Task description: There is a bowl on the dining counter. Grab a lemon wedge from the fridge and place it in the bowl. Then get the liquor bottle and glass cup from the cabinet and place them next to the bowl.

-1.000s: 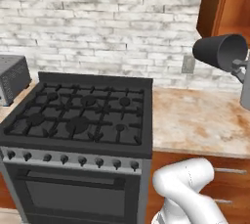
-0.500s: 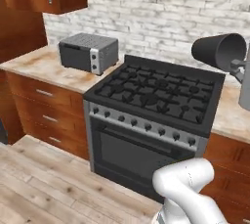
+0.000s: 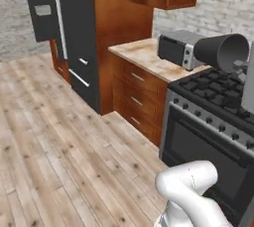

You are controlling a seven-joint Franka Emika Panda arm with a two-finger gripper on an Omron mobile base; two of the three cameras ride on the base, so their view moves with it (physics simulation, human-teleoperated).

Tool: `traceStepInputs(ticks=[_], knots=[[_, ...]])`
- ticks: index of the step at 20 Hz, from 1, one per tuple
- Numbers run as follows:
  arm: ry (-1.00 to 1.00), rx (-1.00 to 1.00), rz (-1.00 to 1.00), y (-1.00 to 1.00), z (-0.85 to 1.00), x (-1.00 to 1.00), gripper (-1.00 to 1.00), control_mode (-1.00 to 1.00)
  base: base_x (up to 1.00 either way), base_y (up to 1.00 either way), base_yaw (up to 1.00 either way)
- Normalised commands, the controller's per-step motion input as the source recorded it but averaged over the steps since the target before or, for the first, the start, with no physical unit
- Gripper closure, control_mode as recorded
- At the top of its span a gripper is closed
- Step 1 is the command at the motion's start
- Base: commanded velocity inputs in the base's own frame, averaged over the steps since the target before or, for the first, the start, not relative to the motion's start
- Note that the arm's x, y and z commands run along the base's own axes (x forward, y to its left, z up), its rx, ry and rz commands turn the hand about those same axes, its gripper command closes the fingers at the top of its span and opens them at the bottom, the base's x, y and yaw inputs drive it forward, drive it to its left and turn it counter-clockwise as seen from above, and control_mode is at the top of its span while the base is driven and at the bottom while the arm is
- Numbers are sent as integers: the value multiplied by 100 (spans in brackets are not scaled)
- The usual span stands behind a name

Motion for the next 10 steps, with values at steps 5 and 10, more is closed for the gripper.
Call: traceStepInputs(ticks=[5,10], knots=[[0,0,0,0,0,0,100,100,42,10,75],[0,0,0,0,0,0,100,100,69,0,72]])
